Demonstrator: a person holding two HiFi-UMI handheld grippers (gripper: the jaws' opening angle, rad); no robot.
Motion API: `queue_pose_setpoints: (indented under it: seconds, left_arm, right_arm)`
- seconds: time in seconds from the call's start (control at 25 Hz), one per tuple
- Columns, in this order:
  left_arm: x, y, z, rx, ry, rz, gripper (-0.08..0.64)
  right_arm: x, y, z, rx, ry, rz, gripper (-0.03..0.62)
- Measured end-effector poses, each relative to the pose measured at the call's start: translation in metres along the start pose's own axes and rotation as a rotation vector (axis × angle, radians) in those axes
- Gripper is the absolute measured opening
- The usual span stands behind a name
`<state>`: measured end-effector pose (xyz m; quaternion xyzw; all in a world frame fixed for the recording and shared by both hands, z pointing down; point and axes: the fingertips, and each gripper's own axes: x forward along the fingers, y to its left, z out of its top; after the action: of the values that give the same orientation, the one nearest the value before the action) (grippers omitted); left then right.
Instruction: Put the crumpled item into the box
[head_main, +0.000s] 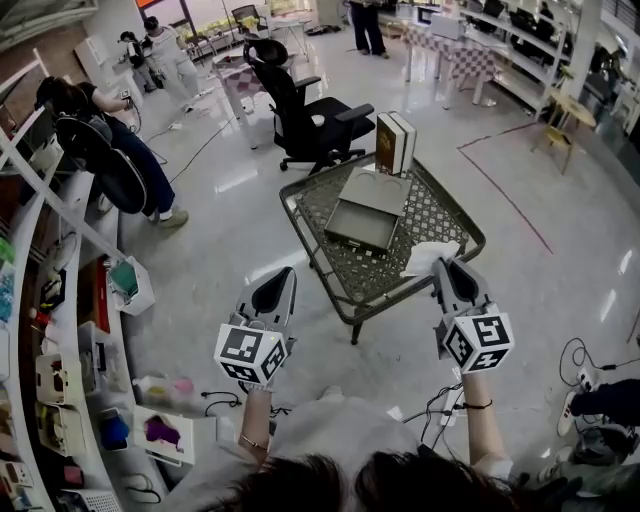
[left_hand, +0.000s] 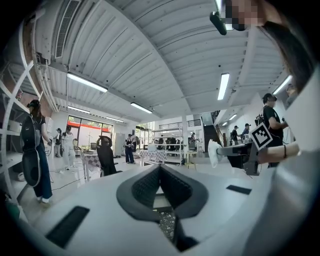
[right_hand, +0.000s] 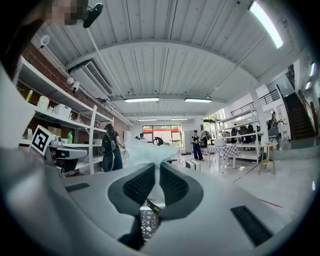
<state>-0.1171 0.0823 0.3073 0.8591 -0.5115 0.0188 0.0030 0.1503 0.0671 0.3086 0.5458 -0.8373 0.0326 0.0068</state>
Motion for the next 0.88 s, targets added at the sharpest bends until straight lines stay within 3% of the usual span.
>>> queue_pose_setpoints:
  seconds: [0.36,0.88]
  left_arm:
    - [0.027,0.015,-0.008,-0.01,0.021,0.005,0.018]
    - [0.091,0.052,-0.023,-0.034,0.069,-0.072,0.018]
  right_arm:
    - [0.032,-0.009,-0.011,0.018,0.031,0.011,0.048]
    - [0.099,-0.018,-0.024,0.032,0.081,0.008,0.048]
